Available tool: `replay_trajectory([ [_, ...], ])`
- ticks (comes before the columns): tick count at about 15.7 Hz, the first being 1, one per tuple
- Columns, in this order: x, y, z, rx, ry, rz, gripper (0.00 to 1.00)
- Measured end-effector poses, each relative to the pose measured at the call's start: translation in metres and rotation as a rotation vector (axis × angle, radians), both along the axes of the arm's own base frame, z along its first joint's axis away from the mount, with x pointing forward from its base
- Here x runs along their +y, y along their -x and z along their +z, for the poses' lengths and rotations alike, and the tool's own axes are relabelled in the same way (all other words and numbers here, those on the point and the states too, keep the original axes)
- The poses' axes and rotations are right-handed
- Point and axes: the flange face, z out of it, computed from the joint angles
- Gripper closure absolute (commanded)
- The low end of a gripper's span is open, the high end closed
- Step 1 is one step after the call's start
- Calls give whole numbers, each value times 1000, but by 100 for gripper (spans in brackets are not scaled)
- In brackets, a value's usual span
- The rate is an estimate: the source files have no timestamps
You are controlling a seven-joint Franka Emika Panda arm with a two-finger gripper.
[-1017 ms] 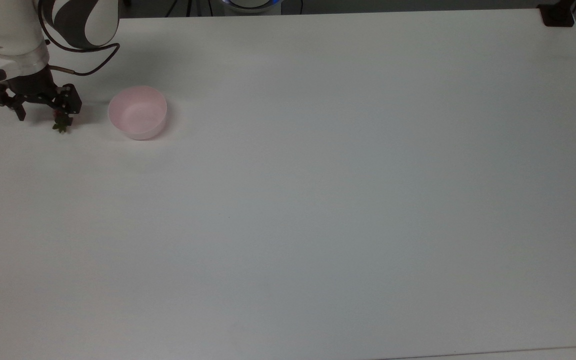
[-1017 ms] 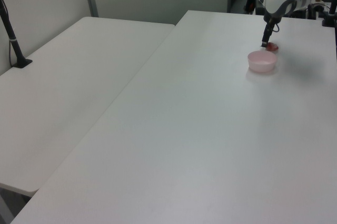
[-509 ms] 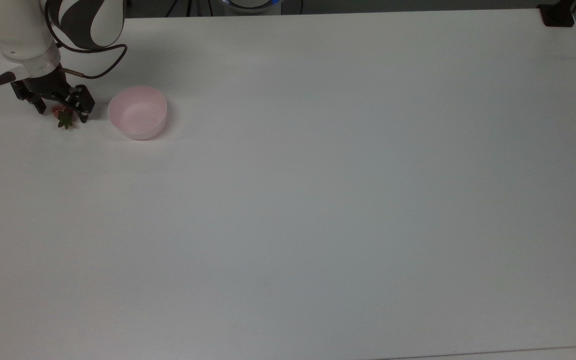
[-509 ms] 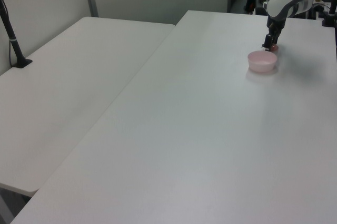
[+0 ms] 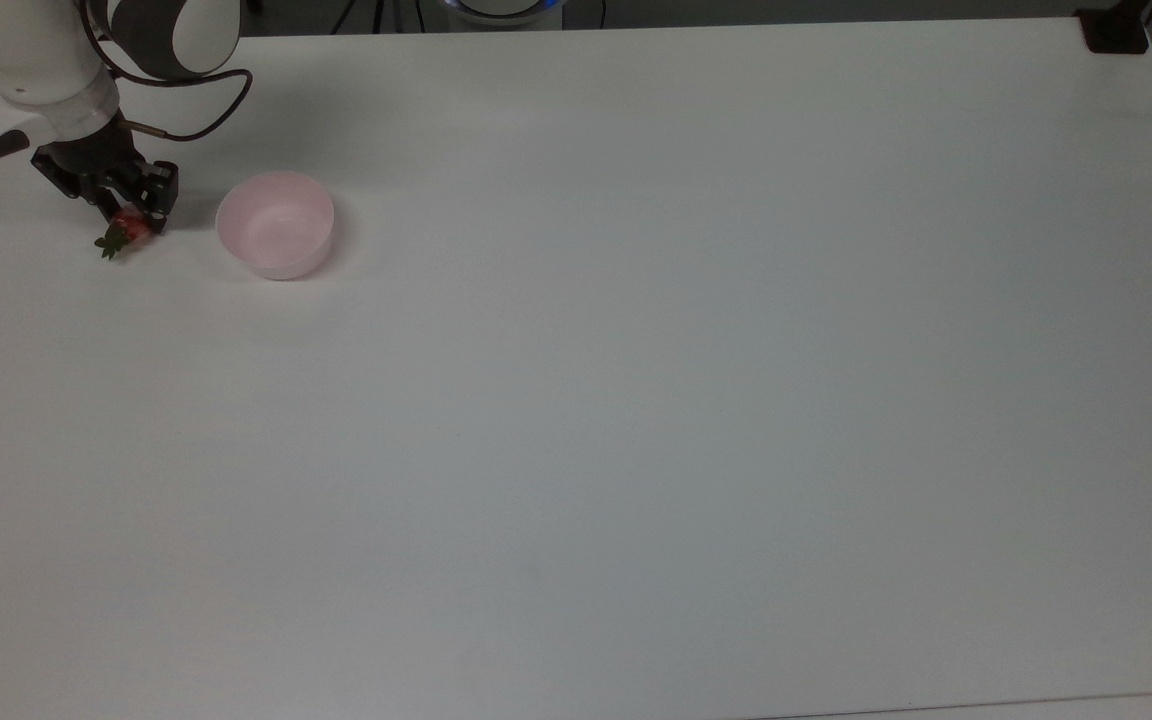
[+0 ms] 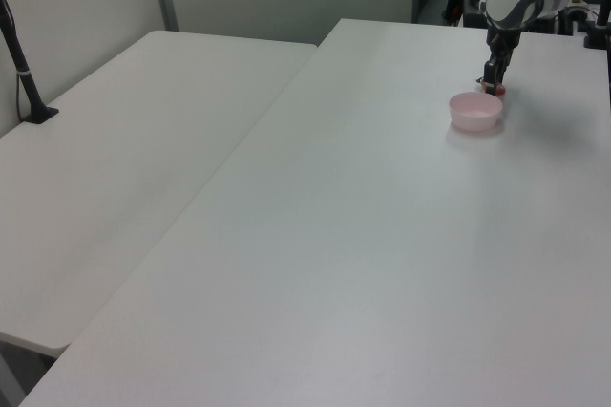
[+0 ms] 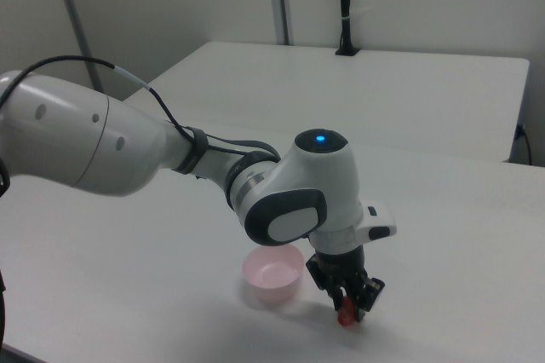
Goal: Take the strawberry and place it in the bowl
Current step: 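Lift the held strawberry and carry it toward the pink bowl, then lower the strawberry into the pink bowl and open the gripper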
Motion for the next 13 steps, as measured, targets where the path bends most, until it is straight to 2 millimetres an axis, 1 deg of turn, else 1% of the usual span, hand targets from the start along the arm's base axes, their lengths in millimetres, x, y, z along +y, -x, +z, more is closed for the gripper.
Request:
replay_trajectory([
  [2, 0, 0, 1, -1, 0, 0, 70],
  [3, 0, 0, 1, -1, 0, 0, 74],
  [7, 0, 0, 1, -1, 0, 1, 74],
  [9, 3, -1, 4, 3, -8, 4, 74],
  [10, 8, -1, 11, 11, -24, 10, 73],
  [11, 16, -3, 22, 16, -47, 22, 73],
  [13, 40, -7, 55, 19, -95, 61, 73],
])
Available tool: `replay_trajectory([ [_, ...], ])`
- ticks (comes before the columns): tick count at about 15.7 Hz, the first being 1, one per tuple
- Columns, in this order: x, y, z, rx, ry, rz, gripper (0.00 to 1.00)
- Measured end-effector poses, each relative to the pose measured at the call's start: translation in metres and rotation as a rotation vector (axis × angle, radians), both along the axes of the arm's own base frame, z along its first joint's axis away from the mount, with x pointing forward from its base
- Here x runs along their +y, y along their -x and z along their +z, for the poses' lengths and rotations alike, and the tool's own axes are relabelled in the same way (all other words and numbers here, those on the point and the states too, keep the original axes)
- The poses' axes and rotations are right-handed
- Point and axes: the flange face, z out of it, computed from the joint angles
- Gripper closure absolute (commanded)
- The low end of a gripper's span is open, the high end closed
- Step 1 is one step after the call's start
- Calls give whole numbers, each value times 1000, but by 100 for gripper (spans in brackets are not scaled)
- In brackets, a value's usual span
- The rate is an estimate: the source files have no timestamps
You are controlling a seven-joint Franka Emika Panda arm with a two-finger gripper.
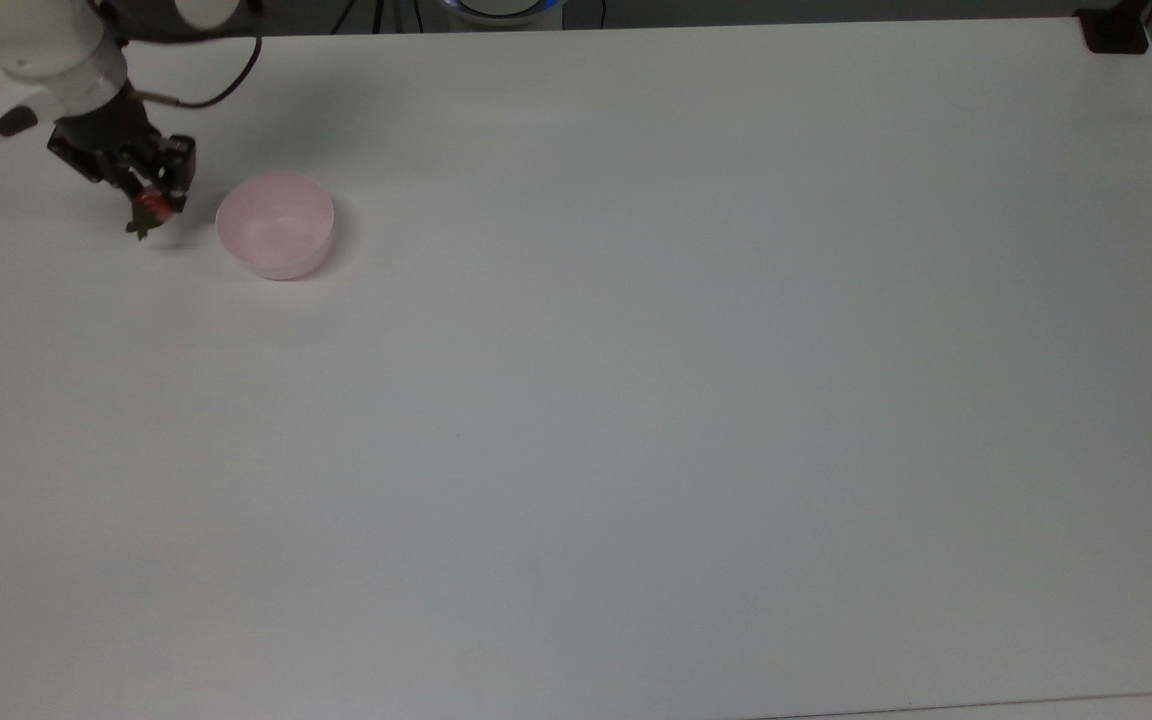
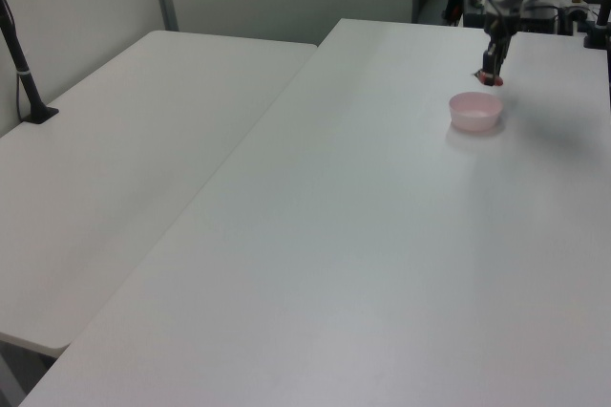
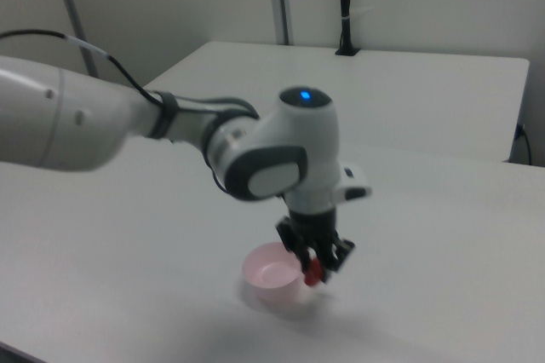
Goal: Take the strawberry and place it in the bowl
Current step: 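Lower the strawberry into the pink bowl and open the gripper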
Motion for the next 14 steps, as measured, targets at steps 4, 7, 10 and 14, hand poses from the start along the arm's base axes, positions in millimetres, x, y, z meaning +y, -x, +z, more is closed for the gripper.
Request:
replay_trajectory([
  [4, 63, -10, 54, -13, -59, 66, 71],
  [7, 96, -22, 41, 13, -76, 52, 71],
  [10, 96, -26, 10, 66, -76, 54, 62],
  [14, 90, -25, -7, 105, -49, 67, 0],
])
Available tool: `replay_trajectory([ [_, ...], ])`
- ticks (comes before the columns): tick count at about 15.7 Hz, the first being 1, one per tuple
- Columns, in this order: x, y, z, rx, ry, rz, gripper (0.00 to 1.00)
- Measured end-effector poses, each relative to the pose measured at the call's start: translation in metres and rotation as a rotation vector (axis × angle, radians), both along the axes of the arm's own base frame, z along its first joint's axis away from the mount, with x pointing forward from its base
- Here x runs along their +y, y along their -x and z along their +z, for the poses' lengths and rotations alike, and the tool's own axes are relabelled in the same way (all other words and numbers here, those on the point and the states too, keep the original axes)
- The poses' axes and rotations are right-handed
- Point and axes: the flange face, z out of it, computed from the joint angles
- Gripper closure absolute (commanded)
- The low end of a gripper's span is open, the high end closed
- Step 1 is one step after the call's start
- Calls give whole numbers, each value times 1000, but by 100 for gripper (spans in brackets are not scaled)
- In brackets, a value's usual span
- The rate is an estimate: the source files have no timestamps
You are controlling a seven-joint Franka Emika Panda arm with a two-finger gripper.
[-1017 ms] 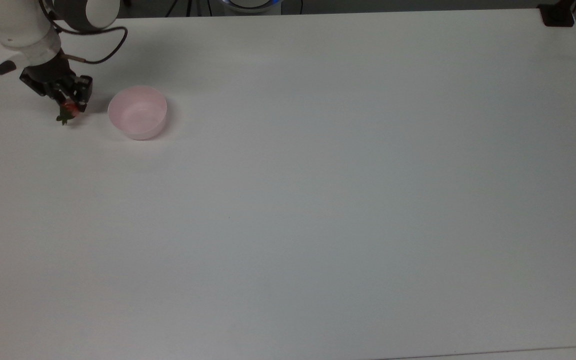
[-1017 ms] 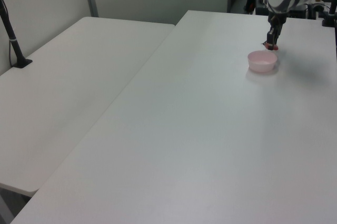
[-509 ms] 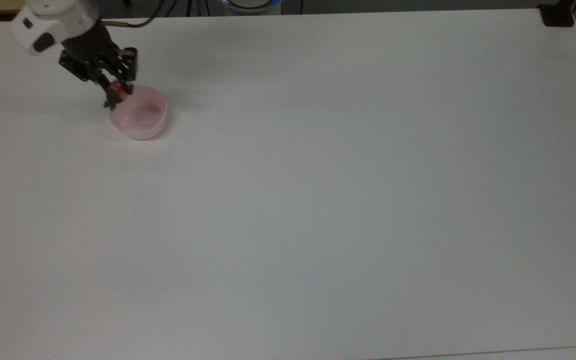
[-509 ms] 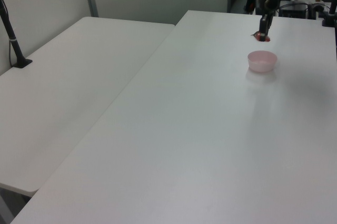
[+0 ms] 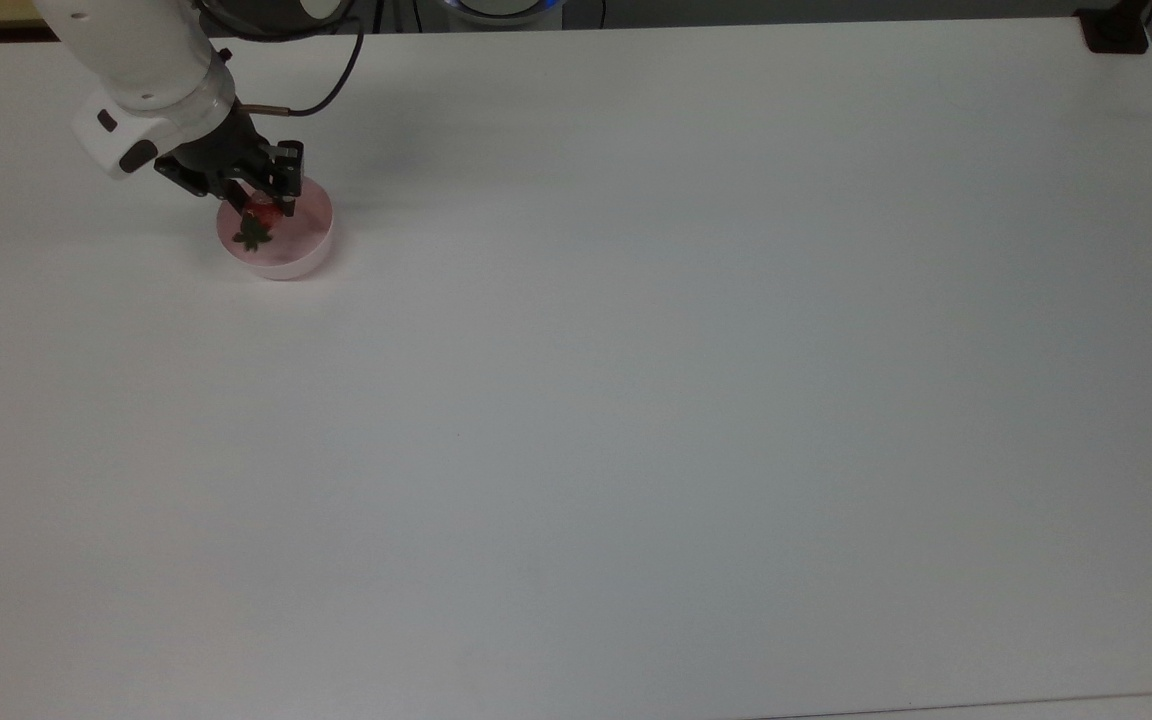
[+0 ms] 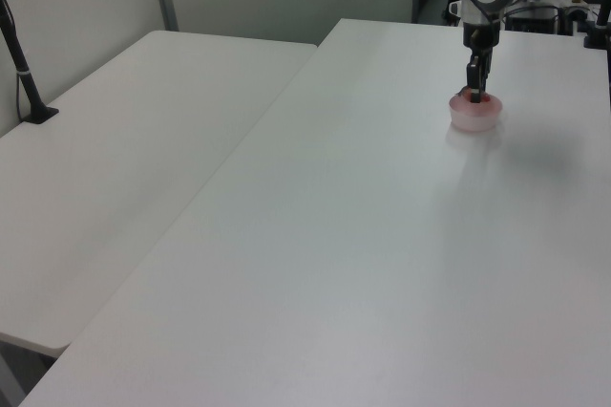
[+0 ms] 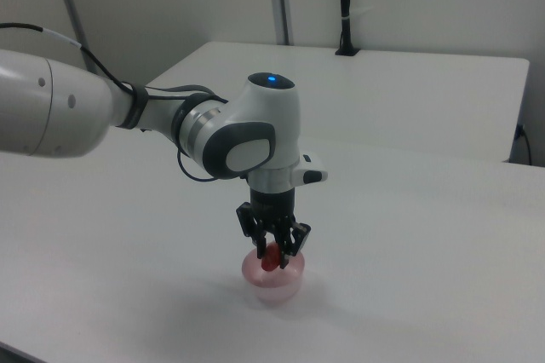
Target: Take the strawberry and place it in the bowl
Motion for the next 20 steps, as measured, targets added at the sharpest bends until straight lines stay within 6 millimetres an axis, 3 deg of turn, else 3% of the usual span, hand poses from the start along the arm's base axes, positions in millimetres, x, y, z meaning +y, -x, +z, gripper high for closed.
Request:
replay_trajectory([
  [4, 1, -2, 4, -5, 8, -44, 0],
  [6, 7, -7, 21, -19, 12, -82, 0],
  [8, 20, -12, 63, -16, 3, -111, 0],
  [10, 41, -11, 124, -30, -2, -137, 0],
  [12, 63, 1, 187, -81, 0, -160, 0],
  [14, 84, 21, 230, -101, -6, -165, 0],
  [17, 109, 41, 263, -120, -10, -165, 0],
  [20, 114, 41, 265, -127, 27, -92, 0],
])
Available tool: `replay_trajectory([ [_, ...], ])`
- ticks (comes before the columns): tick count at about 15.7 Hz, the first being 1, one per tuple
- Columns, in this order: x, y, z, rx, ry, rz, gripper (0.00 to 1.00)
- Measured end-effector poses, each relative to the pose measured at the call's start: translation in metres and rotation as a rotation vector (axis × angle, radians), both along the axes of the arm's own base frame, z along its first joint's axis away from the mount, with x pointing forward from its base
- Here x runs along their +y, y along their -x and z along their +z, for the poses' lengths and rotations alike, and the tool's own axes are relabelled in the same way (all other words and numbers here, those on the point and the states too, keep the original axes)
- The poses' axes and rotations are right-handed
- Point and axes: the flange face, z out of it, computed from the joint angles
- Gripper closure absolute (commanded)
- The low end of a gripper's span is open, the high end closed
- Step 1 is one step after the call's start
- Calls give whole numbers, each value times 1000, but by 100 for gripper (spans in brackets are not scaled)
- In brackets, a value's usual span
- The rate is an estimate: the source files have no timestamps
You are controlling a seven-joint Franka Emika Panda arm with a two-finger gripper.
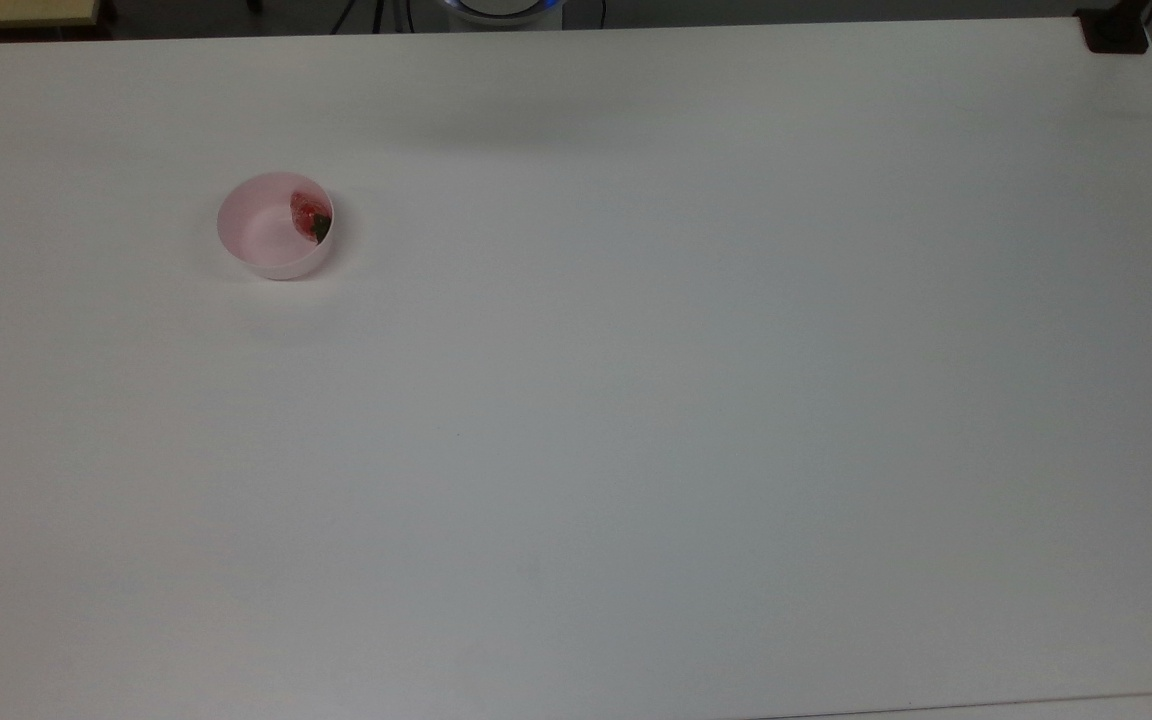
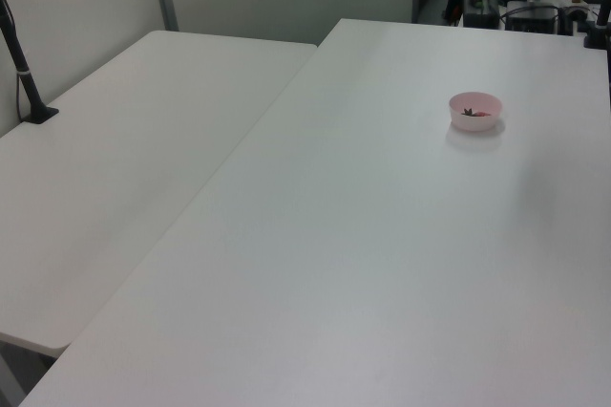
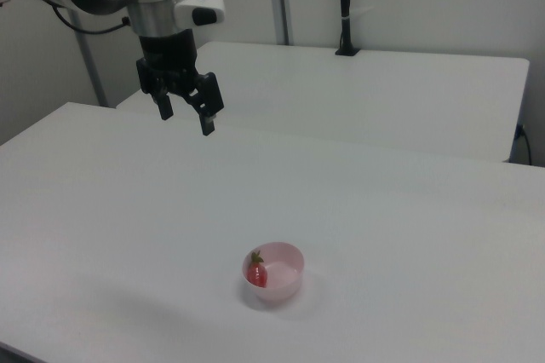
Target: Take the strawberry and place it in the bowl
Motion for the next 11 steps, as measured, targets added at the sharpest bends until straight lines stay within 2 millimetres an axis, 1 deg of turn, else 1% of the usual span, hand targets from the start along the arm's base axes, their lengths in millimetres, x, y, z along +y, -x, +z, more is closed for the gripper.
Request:
replay_trajectory([
  [3, -8, -9, -5, -30, 38, 65, 0],
  [6, -14, -22, -3, -58, 47, 23, 0],
  [8, -15, -29, -2, -61, 45, -45, 0],
  [11, -7, -35, -3, -60, 43, -70, 0],
])
